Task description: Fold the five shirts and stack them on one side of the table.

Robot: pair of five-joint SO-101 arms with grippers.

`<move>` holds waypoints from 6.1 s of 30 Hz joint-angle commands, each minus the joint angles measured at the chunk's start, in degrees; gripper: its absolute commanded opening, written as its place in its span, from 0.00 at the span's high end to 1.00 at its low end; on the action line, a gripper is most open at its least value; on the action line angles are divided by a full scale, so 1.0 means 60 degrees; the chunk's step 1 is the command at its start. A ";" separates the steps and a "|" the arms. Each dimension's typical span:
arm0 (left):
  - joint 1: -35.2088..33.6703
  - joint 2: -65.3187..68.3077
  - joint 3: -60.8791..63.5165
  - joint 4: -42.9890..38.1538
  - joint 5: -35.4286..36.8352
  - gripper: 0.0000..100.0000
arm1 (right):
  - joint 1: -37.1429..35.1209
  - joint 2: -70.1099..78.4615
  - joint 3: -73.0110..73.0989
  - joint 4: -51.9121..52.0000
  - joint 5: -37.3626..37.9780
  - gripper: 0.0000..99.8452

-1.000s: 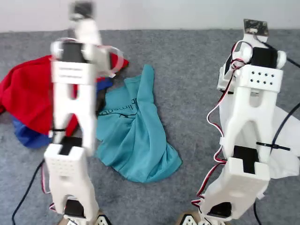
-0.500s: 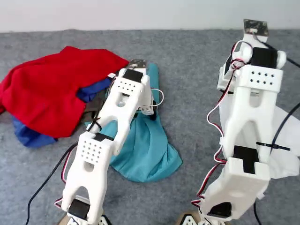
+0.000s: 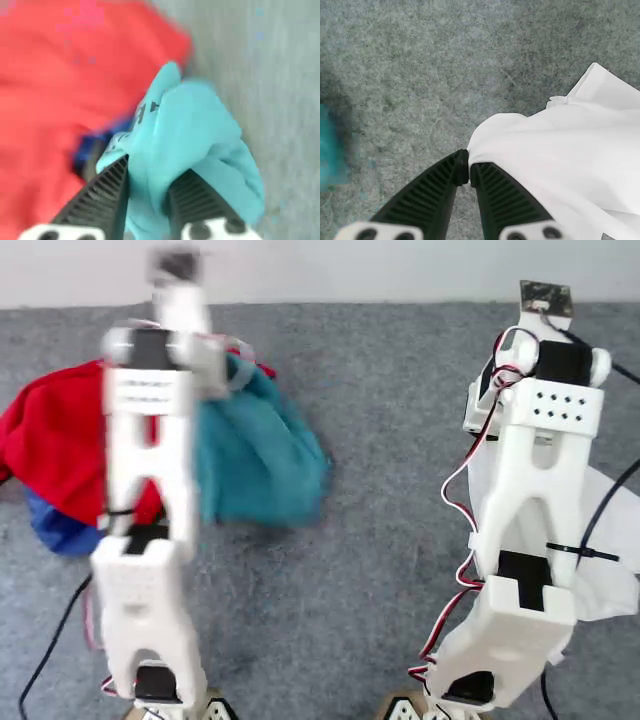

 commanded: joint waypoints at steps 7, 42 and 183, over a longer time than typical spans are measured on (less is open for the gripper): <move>-0.3458 -0.2007 -0.1590 -0.1128 -0.1436 0.98 | -0.0769 0.0725 -0.0015 -0.0125 -0.0117 0.99; -0.3385 -0.3853 0.4110 0.0161 0.0147 0.71 | -0.4300 -0.0271 -0.2505 -0.2264 -0.1128 0.99; 0.2007 -0.5978 0.8330 -0.2330 -0.0117 0.73 | -0.2615 0.4388 -0.4454 -0.0242 0.4938 0.55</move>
